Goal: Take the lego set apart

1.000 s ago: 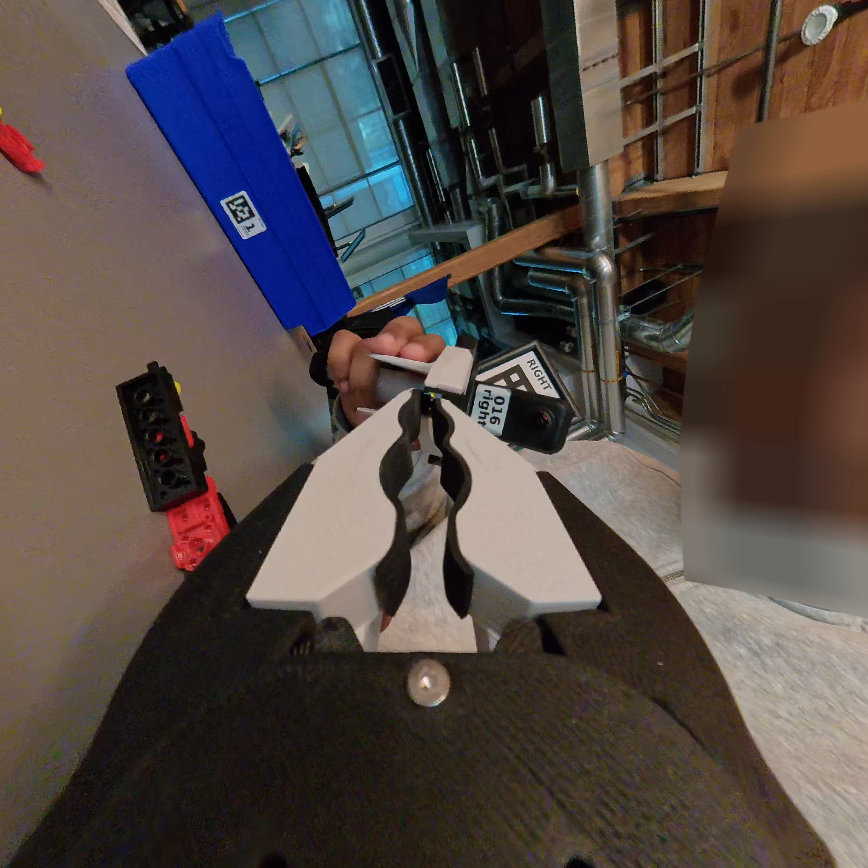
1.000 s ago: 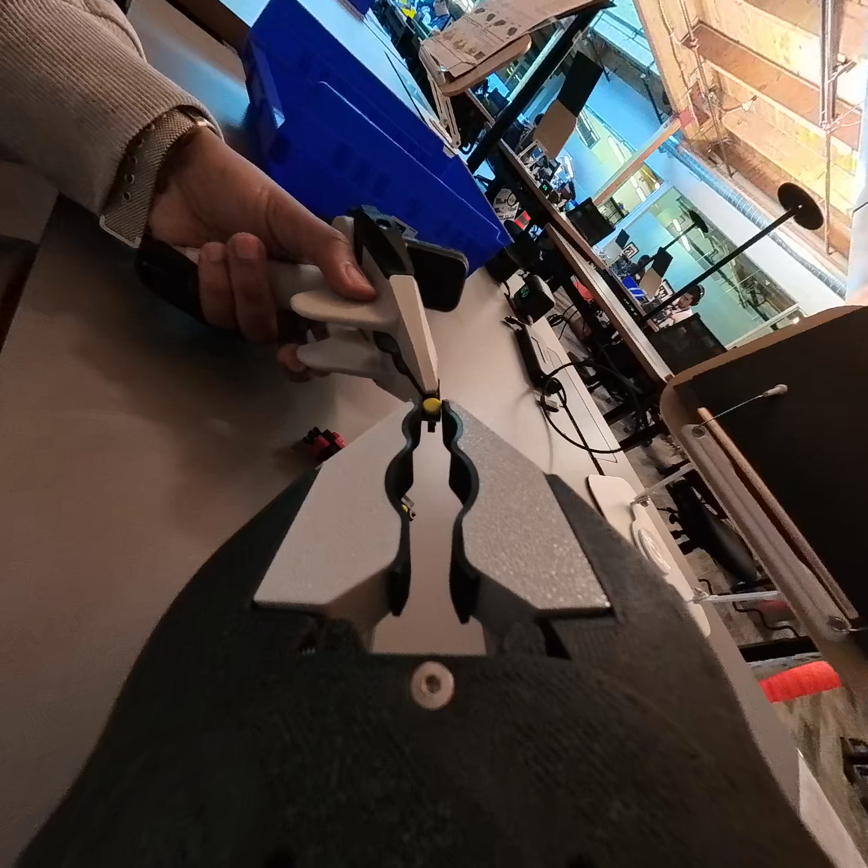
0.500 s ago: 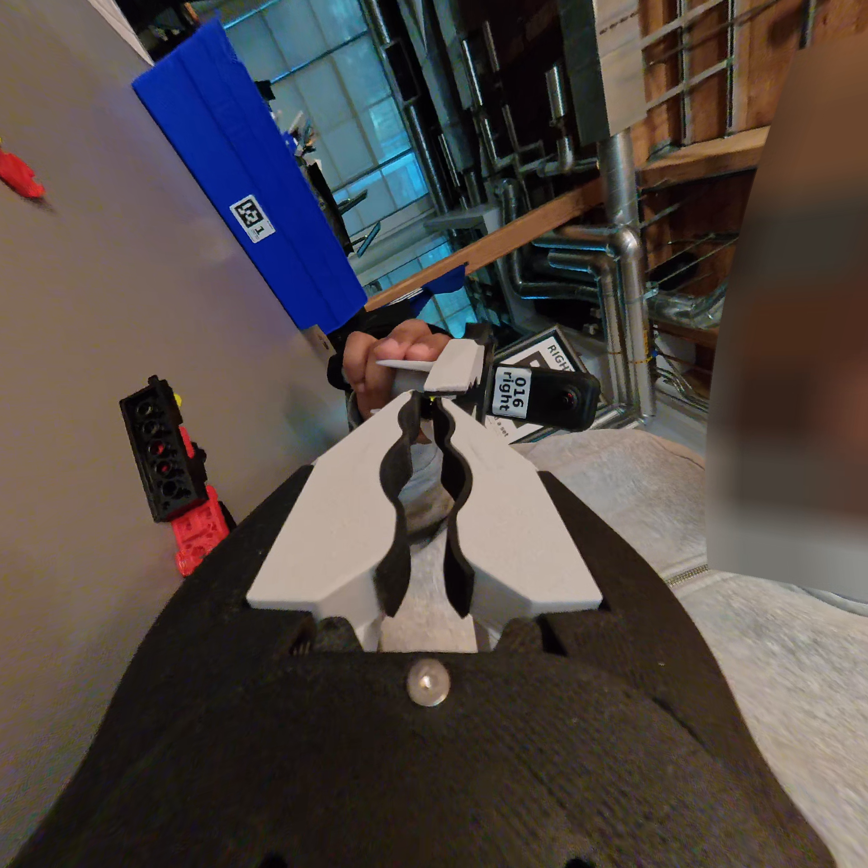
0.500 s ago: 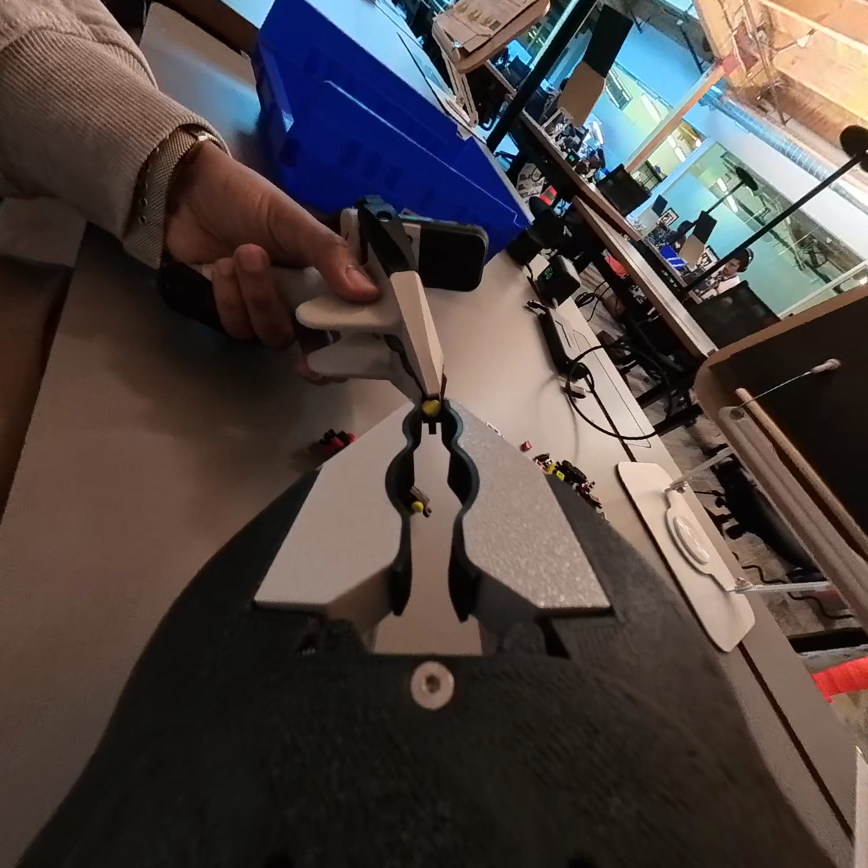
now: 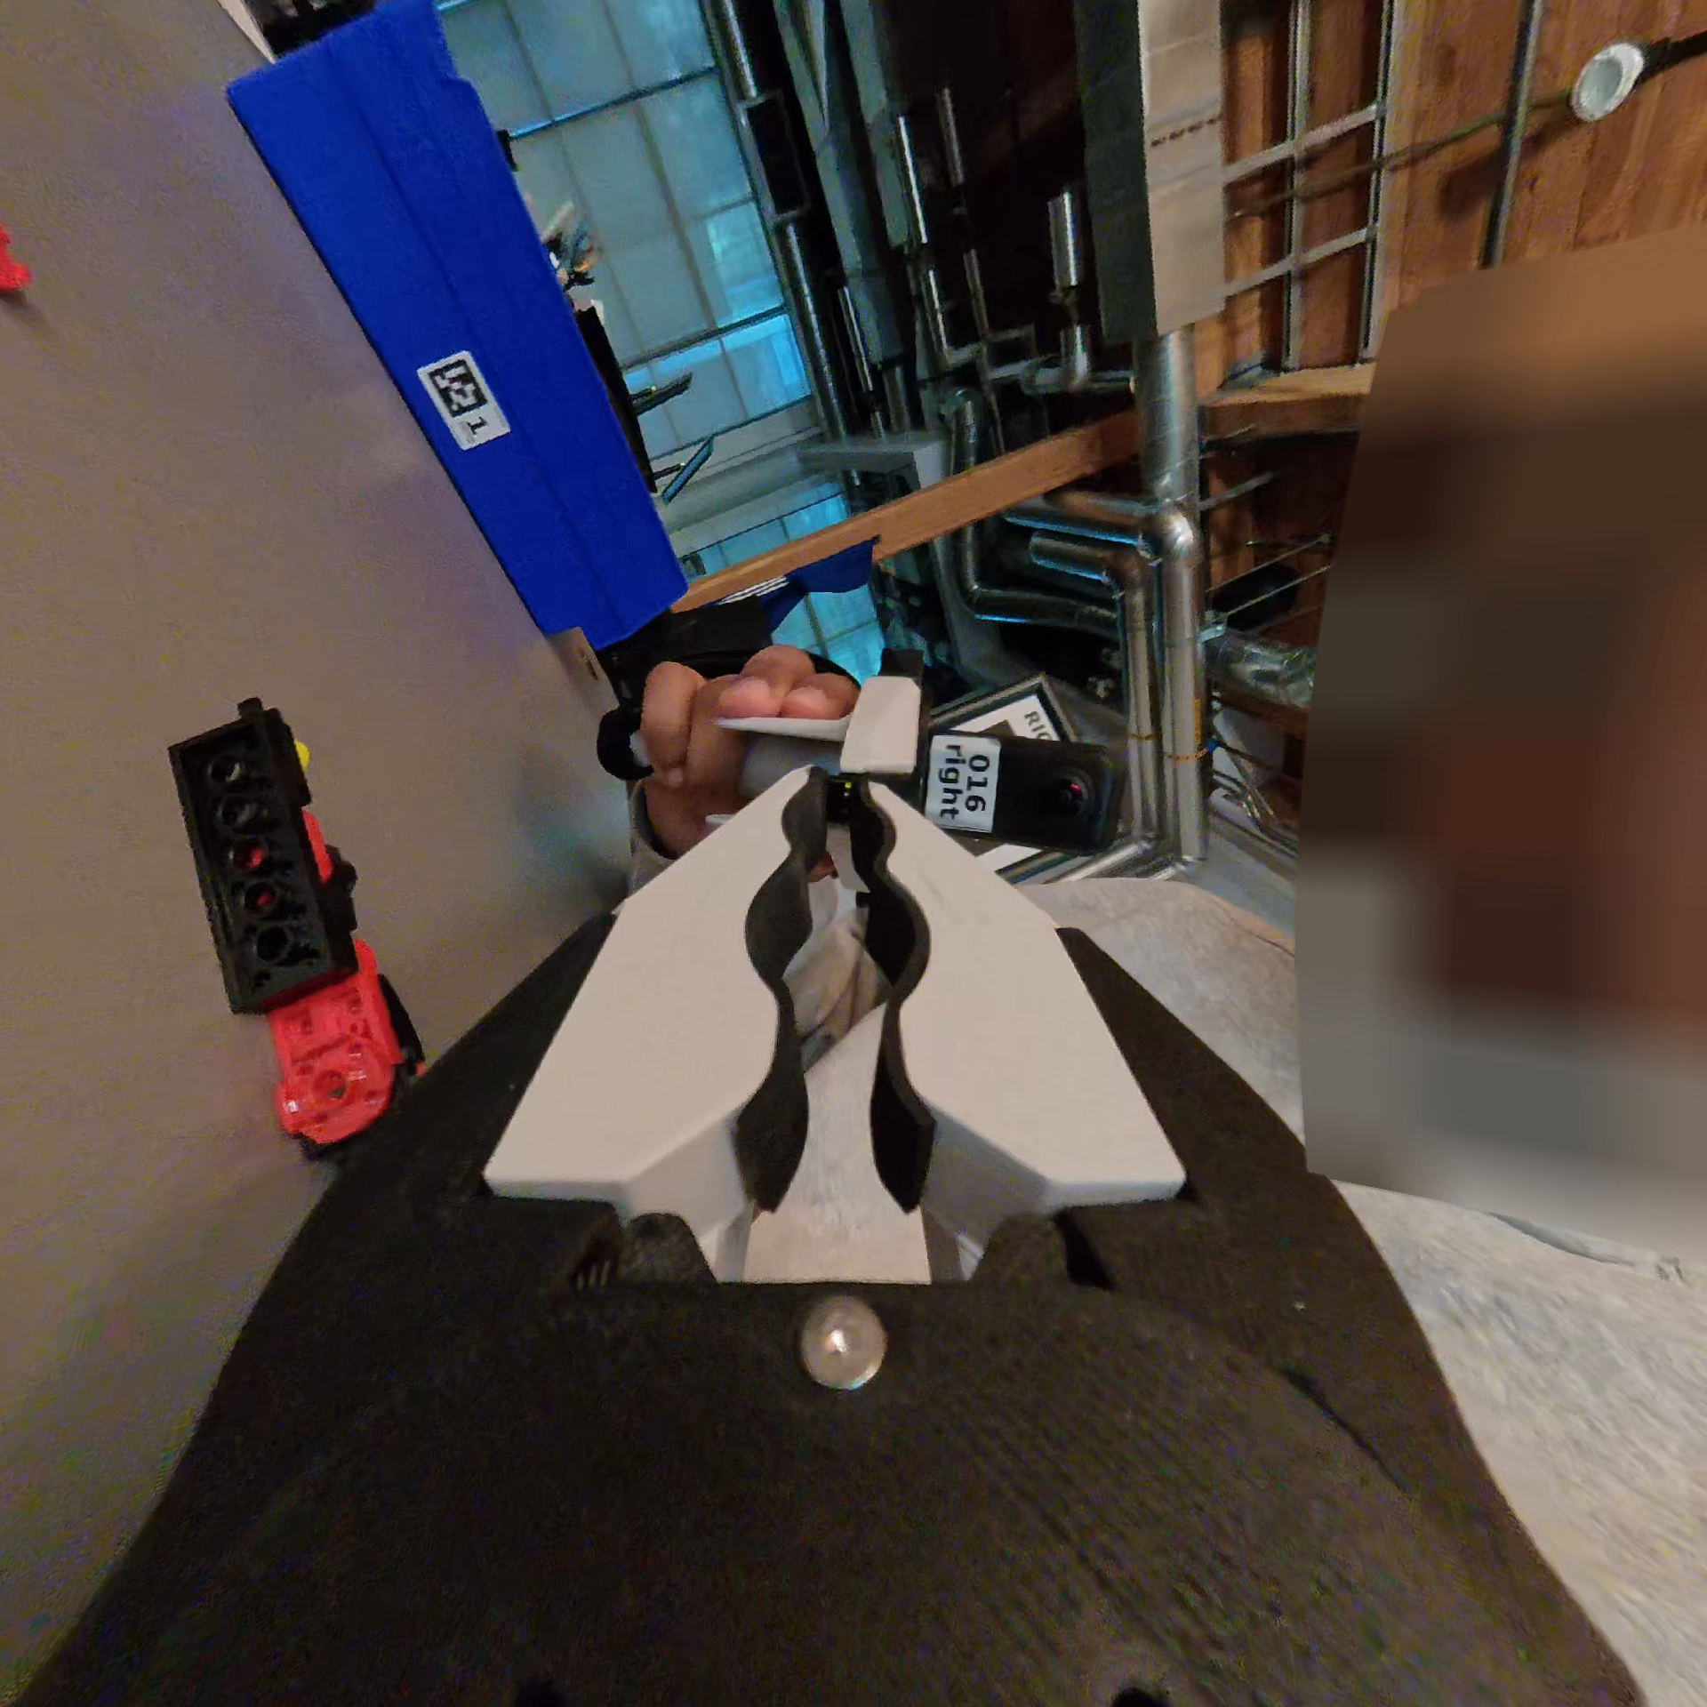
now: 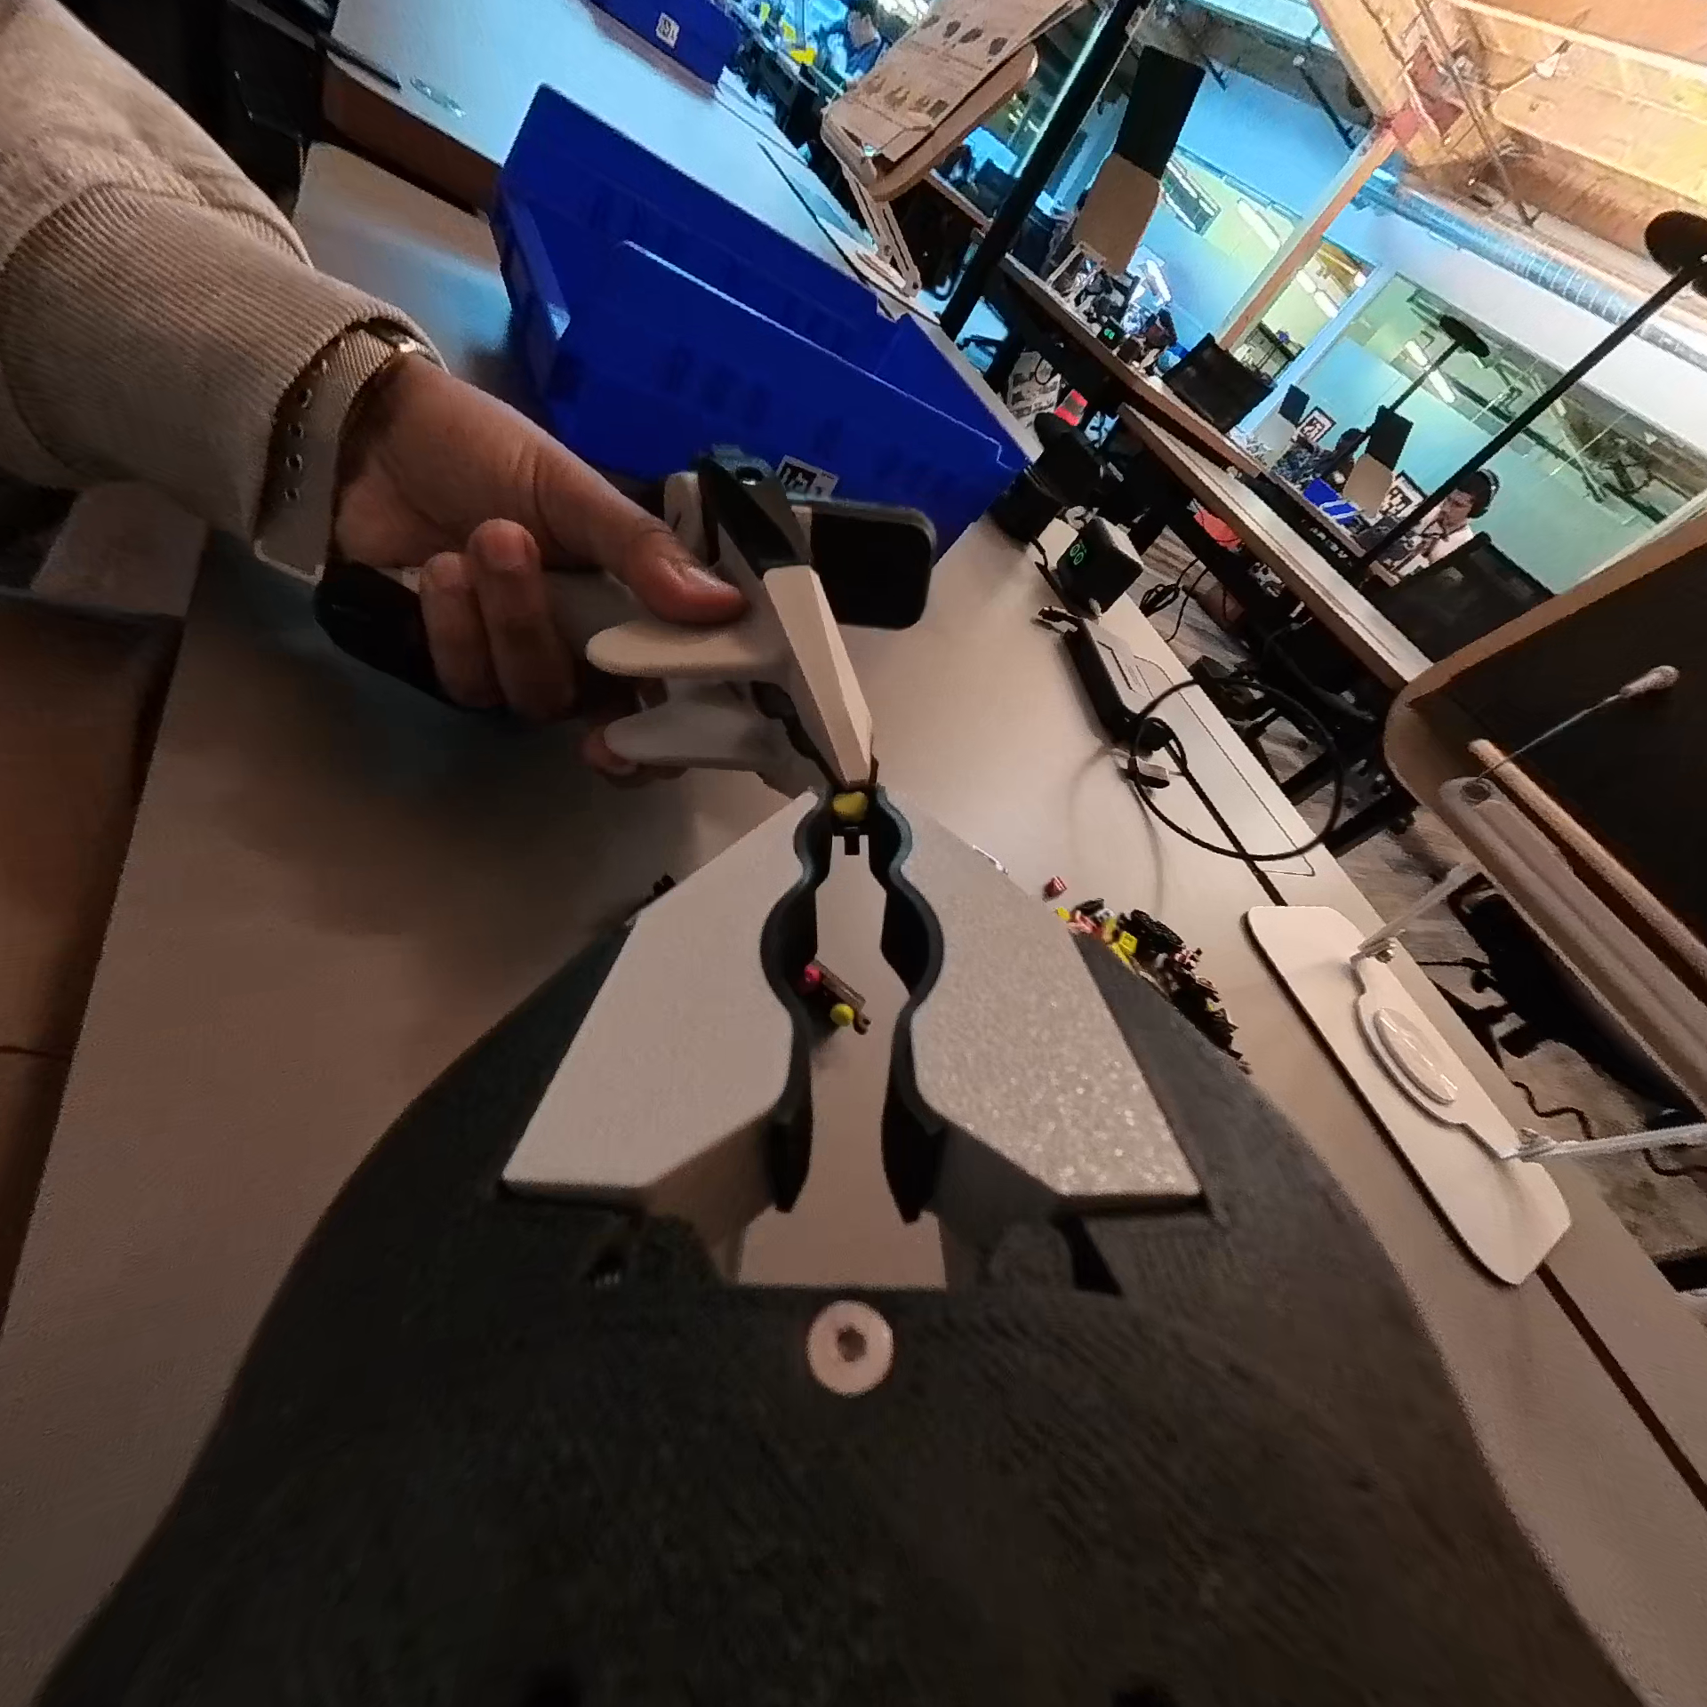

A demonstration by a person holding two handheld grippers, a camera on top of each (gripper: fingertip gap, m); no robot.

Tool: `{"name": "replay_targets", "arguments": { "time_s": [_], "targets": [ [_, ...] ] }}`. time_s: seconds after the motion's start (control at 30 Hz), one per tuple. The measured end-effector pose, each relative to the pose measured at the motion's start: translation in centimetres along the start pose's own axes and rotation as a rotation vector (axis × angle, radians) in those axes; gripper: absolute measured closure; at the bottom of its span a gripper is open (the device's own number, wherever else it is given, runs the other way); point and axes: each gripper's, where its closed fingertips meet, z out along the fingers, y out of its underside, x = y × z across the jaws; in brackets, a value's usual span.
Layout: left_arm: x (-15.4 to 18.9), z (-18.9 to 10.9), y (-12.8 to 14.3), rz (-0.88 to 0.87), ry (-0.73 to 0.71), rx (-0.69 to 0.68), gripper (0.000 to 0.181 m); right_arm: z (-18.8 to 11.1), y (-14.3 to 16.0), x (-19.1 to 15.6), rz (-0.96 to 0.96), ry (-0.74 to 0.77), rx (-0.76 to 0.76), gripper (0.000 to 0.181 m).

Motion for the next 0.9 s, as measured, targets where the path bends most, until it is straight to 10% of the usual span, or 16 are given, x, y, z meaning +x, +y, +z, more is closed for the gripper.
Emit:
{"name": "replay_targets", "arguments": {
  "time_s": [0.27,0.9],
  "targets": [
    [1.3,0.1,-0.1,-0.114,0.147,0.019,0.177,-0.3,-1.4,0.3,0.158,-0.041,0.124,0.176],
    [0.9,-0.5,0.5,0.060,-0.011,-0.072,0.178,-0.3,-1.1,-0.4,0.044,-0.050,0.066,0.176]
  ]
}}
